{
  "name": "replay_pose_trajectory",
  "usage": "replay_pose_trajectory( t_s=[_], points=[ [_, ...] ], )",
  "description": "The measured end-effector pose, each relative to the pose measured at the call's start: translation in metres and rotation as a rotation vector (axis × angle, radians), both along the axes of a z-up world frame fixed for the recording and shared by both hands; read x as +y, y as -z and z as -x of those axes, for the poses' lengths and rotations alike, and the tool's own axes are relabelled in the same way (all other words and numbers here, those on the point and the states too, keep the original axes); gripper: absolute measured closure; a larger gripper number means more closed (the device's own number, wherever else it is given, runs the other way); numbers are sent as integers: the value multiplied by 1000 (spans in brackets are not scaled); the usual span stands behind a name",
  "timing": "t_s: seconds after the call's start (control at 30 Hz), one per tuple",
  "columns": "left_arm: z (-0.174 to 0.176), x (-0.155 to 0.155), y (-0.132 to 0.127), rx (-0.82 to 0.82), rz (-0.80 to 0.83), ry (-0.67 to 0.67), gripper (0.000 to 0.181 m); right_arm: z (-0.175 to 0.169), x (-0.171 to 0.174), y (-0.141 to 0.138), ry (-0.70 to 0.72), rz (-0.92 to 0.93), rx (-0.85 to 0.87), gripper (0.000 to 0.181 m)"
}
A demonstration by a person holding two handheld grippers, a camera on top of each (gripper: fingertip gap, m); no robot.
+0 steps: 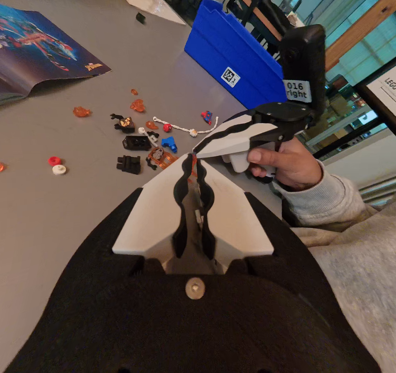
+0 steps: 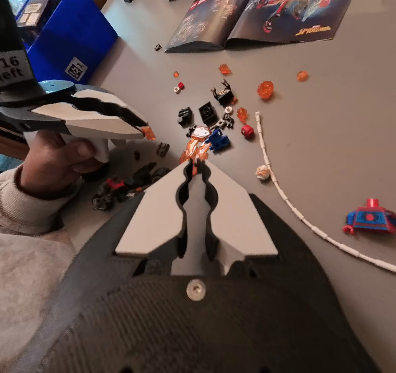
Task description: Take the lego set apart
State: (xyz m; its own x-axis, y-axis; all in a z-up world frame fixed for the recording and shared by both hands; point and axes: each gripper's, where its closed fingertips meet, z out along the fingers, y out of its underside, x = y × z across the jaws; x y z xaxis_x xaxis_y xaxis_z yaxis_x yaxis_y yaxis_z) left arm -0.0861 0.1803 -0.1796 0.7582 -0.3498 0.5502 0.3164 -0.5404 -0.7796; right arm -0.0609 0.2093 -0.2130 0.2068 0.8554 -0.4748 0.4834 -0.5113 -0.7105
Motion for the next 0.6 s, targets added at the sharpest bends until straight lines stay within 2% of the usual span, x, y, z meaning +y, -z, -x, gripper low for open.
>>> replay_pose_trajectory(
  t_s=[0.1, 0.17, 0.23, 0.37, 0.47, 0.6],
  points=[
    [9, 5, -1, 25, -11, -43, 166, -1, 7, -6, 32, -52, 25, 155],
    [26, 4, -5, 44, -38, -105, 160, -3, 12, -13, 56, -80, 61, 149],
    [58, 1, -7, 84, -38, -193, 156, -7, 17, -22, 78, -100, 113, 149],
    [150, -6, -6, 196, 33, -400, 151, -14, 24, -37, 117, -89, 215, 151],
    [205, -4, 11, 320, 127, -488, 152, -15, 26, -40, 121, -71, 243, 153],
    [221, 3, 43, 405, 270, -456, 147, -15, 25, -41, 122, -90, 247, 153]
  ],
)
